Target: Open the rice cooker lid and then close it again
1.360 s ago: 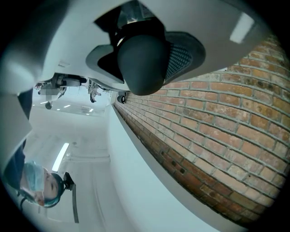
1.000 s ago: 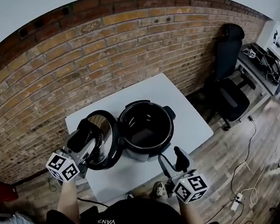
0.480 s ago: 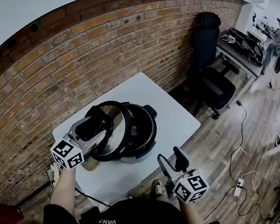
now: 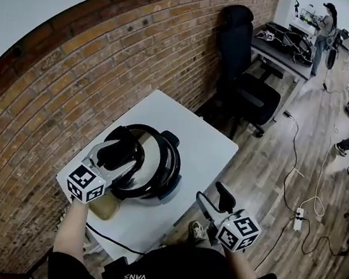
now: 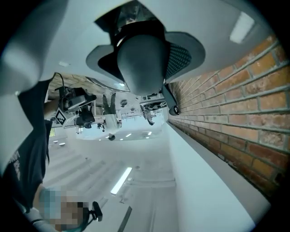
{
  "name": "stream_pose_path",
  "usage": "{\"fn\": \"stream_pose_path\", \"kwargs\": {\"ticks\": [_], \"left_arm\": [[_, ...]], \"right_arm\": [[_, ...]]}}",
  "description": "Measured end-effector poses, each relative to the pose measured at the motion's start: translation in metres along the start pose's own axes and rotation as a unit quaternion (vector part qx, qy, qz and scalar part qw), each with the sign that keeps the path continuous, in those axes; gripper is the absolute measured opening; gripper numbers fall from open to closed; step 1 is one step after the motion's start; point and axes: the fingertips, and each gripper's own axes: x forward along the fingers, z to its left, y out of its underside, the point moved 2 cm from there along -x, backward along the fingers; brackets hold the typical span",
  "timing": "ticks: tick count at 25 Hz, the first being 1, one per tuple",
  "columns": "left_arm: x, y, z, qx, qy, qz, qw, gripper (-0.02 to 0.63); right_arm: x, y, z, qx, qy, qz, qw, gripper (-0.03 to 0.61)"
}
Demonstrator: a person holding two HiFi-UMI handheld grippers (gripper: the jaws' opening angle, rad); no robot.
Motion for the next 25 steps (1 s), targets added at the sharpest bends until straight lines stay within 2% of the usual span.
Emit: {"fn": "stream_pose_path", "kwargs": {"ticks": [11,25], "left_arm": [[0.034,0.006,-0.016,0.049,0.07,0.039,0.9956,0.282],[0.047,0.021,-0.023,0.093,0.135,0.069,0.984,0.282]], "right_arm": [[-0.021,0.001,-0.02,0.0,0.035,0.0,0.999,0.293],[-0.021,0.003,-0.025,0.003,0.042,0.006,0.999,0.293]]}}
